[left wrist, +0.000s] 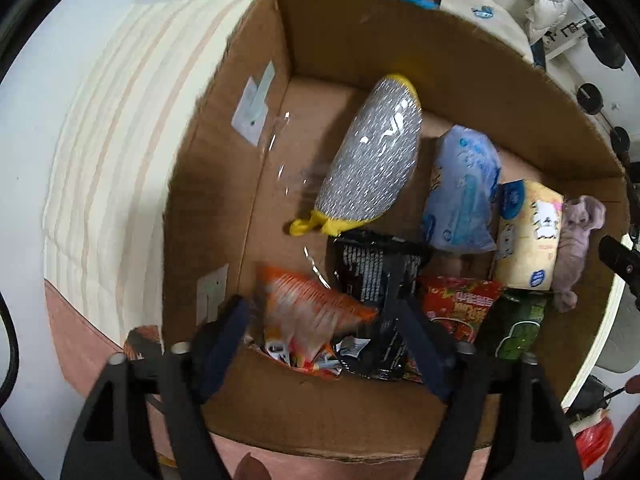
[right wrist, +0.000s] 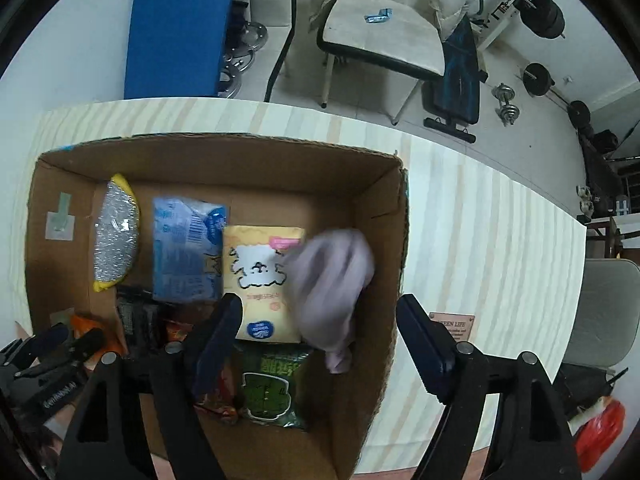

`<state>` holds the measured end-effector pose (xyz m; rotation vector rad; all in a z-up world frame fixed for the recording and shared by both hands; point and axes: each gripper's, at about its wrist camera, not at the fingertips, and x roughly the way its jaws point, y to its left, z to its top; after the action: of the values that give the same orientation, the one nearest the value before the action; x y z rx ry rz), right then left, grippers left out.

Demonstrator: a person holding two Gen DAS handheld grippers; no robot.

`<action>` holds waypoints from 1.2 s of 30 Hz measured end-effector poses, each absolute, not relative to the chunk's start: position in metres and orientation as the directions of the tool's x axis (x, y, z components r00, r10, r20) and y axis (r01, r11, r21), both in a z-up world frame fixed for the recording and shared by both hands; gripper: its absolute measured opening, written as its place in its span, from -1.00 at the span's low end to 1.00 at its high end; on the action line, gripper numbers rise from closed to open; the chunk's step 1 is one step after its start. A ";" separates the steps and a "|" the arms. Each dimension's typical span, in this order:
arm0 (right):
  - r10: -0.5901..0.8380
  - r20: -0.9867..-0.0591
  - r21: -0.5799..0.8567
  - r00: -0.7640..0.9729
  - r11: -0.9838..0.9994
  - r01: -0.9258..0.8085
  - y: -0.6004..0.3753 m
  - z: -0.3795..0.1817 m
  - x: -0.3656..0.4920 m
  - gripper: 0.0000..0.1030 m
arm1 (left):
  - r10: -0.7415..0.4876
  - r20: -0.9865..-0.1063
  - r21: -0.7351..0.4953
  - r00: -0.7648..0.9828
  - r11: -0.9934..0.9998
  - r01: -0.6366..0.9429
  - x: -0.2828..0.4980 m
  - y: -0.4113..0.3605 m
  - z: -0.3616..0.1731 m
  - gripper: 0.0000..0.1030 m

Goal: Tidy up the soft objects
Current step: 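Drop the orange bag and grey plush into the box, open both grippers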

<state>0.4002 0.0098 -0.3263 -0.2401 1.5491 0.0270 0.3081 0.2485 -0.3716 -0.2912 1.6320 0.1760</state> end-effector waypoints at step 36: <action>-0.029 -0.987 -0.039 0.156 0.997 -0.061 -0.033 -0.260 0.257 1.00 | 0.083 -0.943 0.039 0.321 0.989 -0.141 0.233 0.182 -0.241 0.91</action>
<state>0.2575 -0.0333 -0.2601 -0.0755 1.4148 0.0227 0.2326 0.1824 -0.2405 -0.0530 1.2353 0.1471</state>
